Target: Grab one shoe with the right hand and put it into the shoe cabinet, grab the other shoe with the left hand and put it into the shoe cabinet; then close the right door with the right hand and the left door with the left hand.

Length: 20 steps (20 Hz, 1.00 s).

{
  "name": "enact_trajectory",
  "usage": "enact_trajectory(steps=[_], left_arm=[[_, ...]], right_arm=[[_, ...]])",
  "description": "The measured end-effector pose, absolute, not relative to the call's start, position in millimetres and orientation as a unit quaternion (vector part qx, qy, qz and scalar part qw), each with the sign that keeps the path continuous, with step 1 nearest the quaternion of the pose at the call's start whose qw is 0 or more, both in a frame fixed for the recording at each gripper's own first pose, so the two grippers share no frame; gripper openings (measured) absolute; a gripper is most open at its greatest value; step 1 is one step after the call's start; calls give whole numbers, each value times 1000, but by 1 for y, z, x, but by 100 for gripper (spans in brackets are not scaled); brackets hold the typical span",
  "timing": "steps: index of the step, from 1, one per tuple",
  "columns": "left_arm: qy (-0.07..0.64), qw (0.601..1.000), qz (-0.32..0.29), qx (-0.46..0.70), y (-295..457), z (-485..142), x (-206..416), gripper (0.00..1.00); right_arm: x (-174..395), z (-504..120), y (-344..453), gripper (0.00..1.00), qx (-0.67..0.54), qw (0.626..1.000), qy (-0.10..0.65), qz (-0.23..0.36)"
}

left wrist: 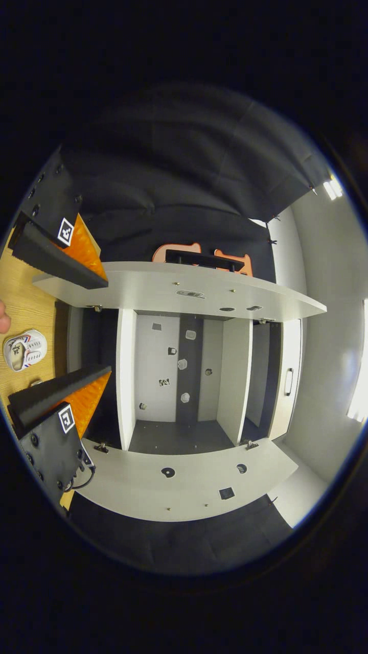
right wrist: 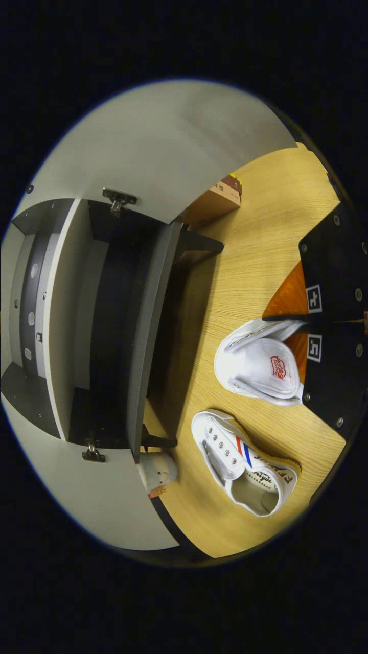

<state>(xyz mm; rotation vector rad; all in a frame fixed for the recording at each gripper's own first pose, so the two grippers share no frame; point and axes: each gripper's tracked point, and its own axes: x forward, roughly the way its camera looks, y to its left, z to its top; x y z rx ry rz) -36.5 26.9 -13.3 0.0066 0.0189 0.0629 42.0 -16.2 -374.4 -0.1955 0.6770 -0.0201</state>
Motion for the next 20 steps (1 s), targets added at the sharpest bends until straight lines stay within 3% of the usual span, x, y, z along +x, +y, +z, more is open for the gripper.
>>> enact_trajectory(steps=[4, 9, 13, 17, 20], left_arm=[[14, 1000, 18, -2, 20, -21, -31, 96], [12, 1000, 6, -2, 14, -22, -25, 96], [17, 1000, -1, -16, 8, -29, -27, 96], [23, 999, 2, -25, 9, -36, -33, 96], [27, 999, 0, -33, 6, -40, -35, 96]], right_arm=[[30, -298, -6, 0, -65, 955, 288, -20], [42, -147, 20, 0, -28, 981, 191, -32], [102, -47, 25, 0, -60, 993, 96, -25], [188, 9, 13, 0, -49, 995, 73, -41], [256, 11, -21, 0, -49, 990, 86, -96]])
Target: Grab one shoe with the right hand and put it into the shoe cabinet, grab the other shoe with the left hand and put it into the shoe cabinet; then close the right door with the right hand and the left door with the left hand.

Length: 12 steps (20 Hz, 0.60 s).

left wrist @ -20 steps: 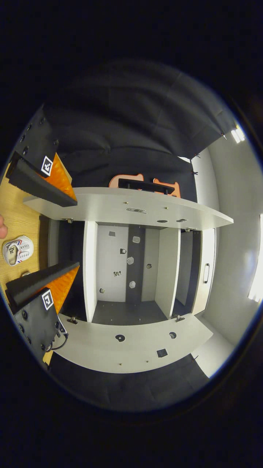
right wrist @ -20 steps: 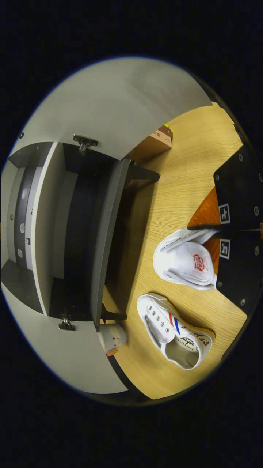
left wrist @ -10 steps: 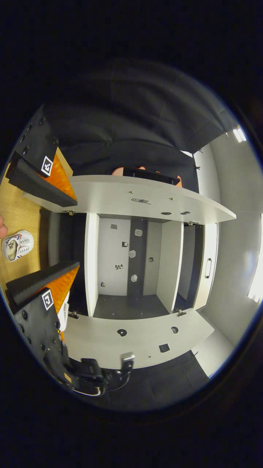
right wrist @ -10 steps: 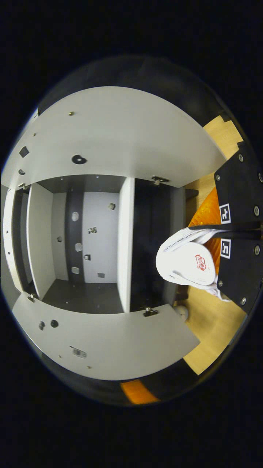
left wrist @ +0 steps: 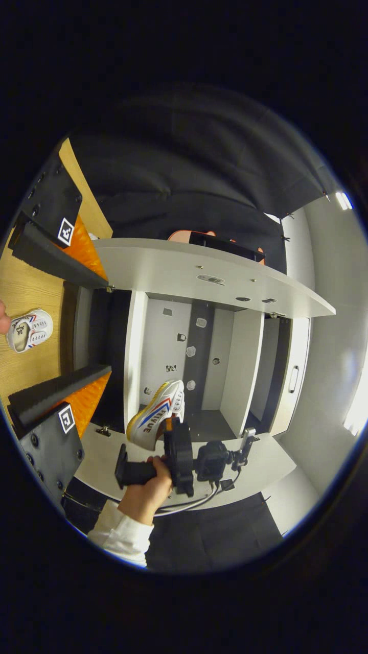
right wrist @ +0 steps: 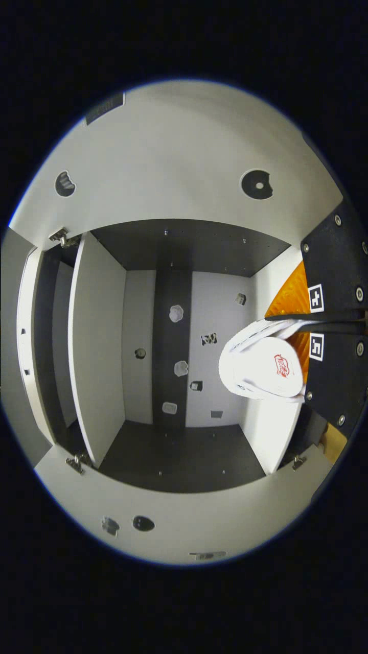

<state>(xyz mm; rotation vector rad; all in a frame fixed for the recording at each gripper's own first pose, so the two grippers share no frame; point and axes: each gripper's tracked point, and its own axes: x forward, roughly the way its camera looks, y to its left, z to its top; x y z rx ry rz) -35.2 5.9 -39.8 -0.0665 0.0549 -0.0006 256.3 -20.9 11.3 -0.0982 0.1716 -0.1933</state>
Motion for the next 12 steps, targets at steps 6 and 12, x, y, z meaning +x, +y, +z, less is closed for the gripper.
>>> enact_trajectory(steps=[6, 12], left_arm=[[38, 999, 19, -25, 19, -45, -40, 96], [44, 998, 35, -24, 31, -51, -43, 96]], right_arm=[[358, -24, -48, 0, -42, 978, 146, -141], [399, -80, -60, 0, -45, 965, 208, -155]])
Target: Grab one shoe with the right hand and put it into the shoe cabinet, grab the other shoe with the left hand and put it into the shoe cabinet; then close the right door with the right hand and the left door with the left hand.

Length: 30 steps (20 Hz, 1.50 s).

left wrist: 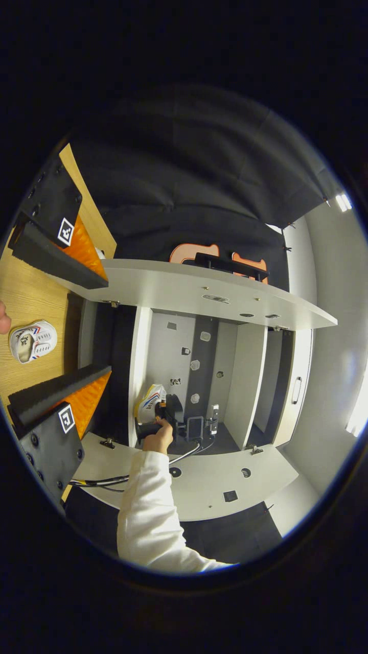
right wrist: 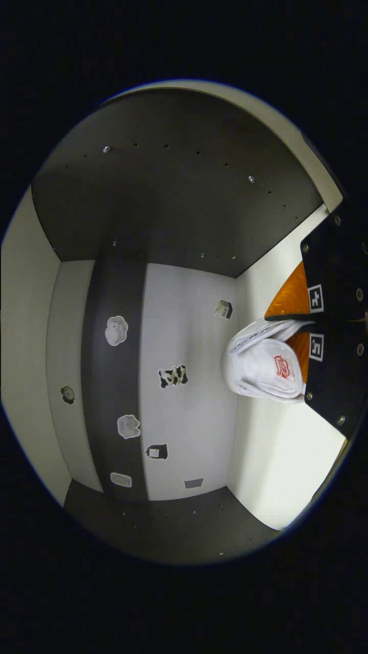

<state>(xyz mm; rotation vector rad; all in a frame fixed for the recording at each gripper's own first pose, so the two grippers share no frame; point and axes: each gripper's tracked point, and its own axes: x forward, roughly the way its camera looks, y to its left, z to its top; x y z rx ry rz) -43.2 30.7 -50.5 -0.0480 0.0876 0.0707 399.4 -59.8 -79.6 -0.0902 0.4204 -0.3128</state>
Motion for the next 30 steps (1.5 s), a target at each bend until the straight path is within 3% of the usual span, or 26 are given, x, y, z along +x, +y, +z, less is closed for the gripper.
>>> enact_trajectory(steps=[4, 7, 9, 10, 11, 13, 14, 16, 18, 23, 27, 30], left_arm=[[49, 998, 37, -14, 34, -55, -41, 96], [51, 998, 32, -16, 31, -55, -39, 96], [45, 998, 26, -16, 27, -51, -38, 96], [43, 999, 23, -16, 25, -50, -36, 96], [42, 999, 18, -16, 22, -49, -35, 96], [38, 999, 7, -17, 14, -47, -33, 96], [36, 999, 2, -18, 10, -45, -33, 96], [29, 999, -9, -21, 2, -39, -32, 94], [23, 999, -16, -20, -4, -34, -31, 96], [16, 999, -25, -21, -13, -26, -36, 96], [13, 1000, -22, -14, -14, -21, -40, 96], [10, 1000, -20, -7, -16, -20, -44, 96]], right_arm=[[401, -95, -57, 17, -29, 962, 232, -141], [394, -90, -52, 20, -32, 964, 232, -122], [381, -82, -55, 27, -62, 966, 227, -110], [375, -76, -51, 41, -73, 968, 218, -100], [366, -67, -49, 43, -84, 970, 209, -91], [346, -47, -37, 57, -93, 976, 185, -69], [336, -34, -29, 70, -90, 980, 170, -57], [311, -4, -14, 87, -84, 986, 138, -35], [282, 24, -2, 93, -82, 991, 108, -19], [199, 66, 13, 94, -53, 997, 49, 8], [131, 64, 1, 91, -35, 999, 26, 12], [88, 49, -15, 94, -29, 999, 21, 1]])
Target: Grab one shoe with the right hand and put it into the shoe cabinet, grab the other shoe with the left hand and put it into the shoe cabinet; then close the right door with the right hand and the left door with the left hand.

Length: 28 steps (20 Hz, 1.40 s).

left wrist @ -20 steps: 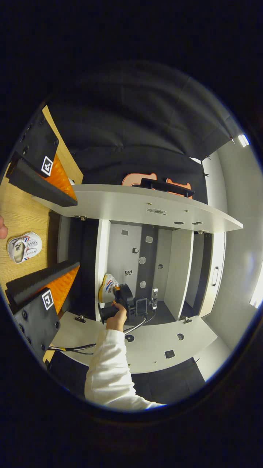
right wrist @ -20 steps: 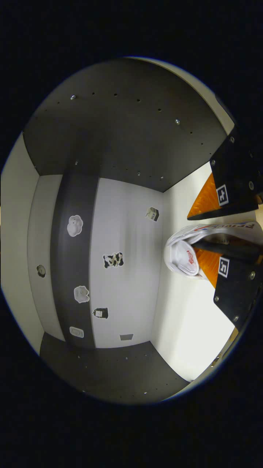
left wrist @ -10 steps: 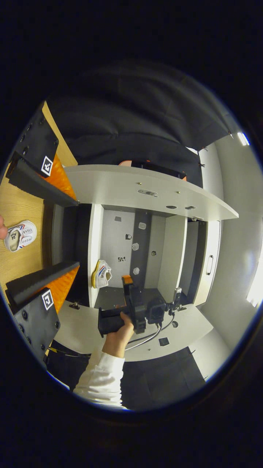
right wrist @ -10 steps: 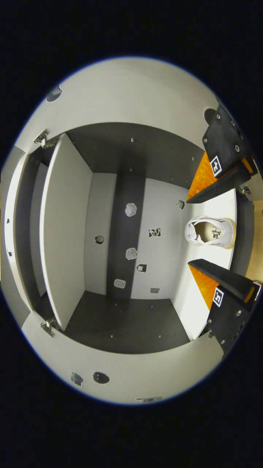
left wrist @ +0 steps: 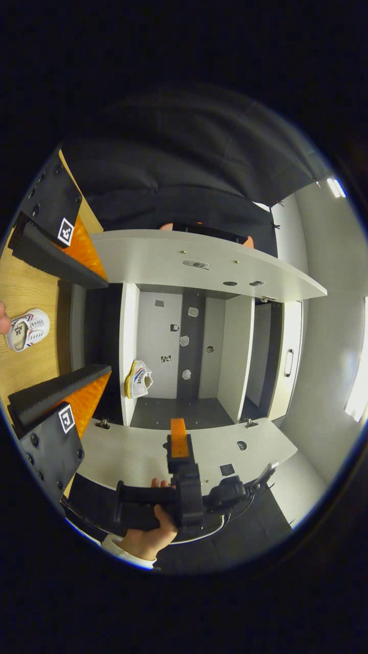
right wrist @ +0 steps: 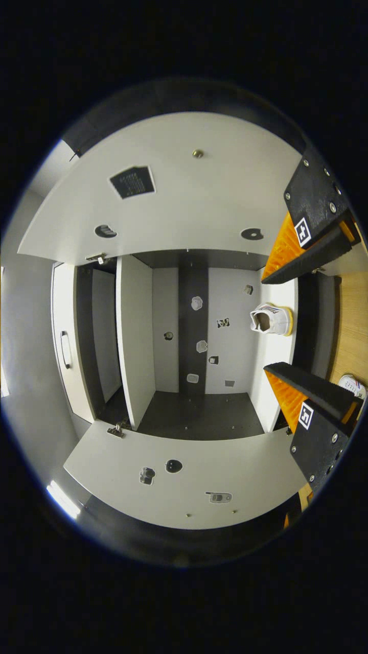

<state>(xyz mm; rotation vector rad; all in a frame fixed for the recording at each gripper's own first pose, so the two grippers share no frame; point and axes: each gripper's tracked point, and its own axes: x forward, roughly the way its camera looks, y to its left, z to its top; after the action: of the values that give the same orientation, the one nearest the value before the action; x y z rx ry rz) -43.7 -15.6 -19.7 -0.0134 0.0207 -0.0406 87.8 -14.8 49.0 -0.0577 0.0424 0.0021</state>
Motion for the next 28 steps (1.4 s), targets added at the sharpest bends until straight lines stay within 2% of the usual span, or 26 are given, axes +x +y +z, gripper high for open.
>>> enact_trajectory(steps=[4, 5, 6, 9, 15, 22, 23, 28], left_arm=[[29, 999, -21, -11, -22, -32, -49, 96], [35, 999, -22, -14, -23, -36, -50, 99], [40, 999, -23, -15, -24, -38, -50, 96], [61, 998, -20, -17, -21, -55, -42, 96], [181, 982, -46, 4, -8, -170, -27, 97], [366, 929, -59, 18, 3, -329, -33, 98], [383, 922, -57, 23, 6, -343, -31, 96], [414, 908, -46, 41, 19, -383, -15, 99]], right_arm=[[33, 24, -31, 94, -44, 999, 11, -23], [23, 19, -32, 94, -42, 999, 11, -25], [13, 14, -31, 94, -39, 999, 11, -26], [-5, 10, -30, 94, -26, 999, 9, -22], [-26, -13, -42, 94, -24, 999, 22, -31], [-42, -44, -50, 94, 14, 998, 57, -38], [-43, -45, -52, 94, 13, 997, 60, -41], [-49, -51, -56, 94, 0, 997, 69, -47]])
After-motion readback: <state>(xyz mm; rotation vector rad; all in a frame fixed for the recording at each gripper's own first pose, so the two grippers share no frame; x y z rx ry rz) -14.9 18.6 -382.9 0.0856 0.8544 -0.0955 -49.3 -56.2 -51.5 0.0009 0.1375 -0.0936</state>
